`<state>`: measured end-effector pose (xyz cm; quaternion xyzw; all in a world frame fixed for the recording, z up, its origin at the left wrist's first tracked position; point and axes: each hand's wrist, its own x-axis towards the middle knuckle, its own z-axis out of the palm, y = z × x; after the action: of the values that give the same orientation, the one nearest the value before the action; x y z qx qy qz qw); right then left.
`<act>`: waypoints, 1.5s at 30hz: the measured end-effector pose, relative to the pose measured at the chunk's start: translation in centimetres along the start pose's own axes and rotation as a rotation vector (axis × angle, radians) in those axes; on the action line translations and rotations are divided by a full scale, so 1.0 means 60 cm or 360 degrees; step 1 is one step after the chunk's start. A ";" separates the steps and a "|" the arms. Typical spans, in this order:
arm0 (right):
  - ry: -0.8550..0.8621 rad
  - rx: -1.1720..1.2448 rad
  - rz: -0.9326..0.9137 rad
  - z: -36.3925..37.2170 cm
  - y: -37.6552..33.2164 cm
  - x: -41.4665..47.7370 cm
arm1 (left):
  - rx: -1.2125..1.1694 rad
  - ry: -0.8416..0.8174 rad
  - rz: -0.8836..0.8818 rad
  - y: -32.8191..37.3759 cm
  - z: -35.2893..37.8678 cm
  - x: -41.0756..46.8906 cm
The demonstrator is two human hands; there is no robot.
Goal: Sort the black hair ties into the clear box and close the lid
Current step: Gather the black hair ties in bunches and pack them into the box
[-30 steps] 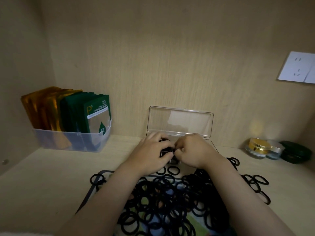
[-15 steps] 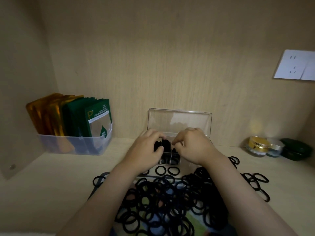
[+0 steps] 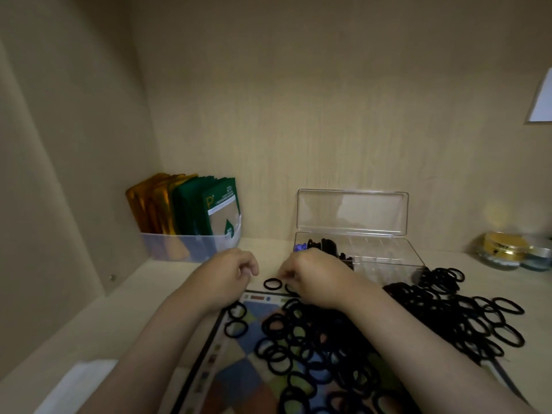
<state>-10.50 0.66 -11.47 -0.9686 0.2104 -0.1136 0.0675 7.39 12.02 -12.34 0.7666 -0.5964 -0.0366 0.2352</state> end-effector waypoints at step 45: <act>-0.0481 0.0190 -0.0139 0.003 -0.048 -0.008 | -0.0484 -0.0334 -0.0045 -0.038 0.002 -0.095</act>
<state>-9.73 3.48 -11.22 -0.9772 0.1485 0.0183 0.1509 7.76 17.72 -14.62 0.7224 -0.5945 -0.2095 0.2842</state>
